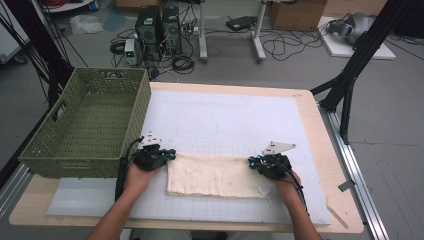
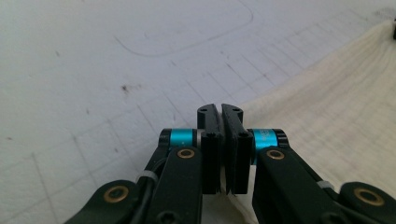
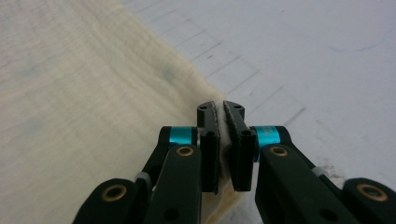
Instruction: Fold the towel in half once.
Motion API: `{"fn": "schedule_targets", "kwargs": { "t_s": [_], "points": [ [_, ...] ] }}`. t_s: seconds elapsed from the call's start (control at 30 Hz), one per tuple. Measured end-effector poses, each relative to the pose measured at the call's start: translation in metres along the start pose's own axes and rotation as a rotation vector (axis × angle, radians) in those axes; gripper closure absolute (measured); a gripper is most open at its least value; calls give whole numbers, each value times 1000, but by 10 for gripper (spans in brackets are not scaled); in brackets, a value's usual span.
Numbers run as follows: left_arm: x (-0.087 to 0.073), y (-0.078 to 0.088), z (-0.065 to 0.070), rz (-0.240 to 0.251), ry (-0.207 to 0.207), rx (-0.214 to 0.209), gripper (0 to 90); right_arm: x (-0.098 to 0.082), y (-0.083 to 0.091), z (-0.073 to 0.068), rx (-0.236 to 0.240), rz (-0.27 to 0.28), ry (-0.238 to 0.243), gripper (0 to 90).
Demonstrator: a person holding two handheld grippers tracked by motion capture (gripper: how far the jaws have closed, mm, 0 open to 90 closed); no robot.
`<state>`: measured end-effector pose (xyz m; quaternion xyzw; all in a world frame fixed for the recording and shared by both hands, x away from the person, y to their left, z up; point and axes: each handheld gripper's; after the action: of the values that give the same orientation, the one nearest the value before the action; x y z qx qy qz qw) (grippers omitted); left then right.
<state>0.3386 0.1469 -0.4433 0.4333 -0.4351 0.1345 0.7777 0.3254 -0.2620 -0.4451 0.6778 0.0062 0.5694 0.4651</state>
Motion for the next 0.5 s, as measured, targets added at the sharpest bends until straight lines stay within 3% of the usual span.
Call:
{"fn": "schedule_targets", "kwargs": {
  "t_s": [0.07, 0.3, 0.5],
  "points": [
    [4, -1, -1, 33, 14, 5, 859, 1, 1, 2, -35, 20, -11, 851],
    [24, -12, -4, 78, 35, 35, 858, 8, -3, 11, -123, 32, -36, 851],
    [35, -22, -11, 111, 96, 57, 858, 16, -10, 17, -205, 30, -51, 851]
  ]
}}
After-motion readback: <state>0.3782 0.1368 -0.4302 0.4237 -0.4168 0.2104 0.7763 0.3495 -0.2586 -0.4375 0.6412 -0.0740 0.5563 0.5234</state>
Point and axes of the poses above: each handheld gripper's, and its own axes: y roughly backward along the jaws, x roughly out of its top, z roughly to its right, and after that the axes turned 6 degrees about y, right-handed
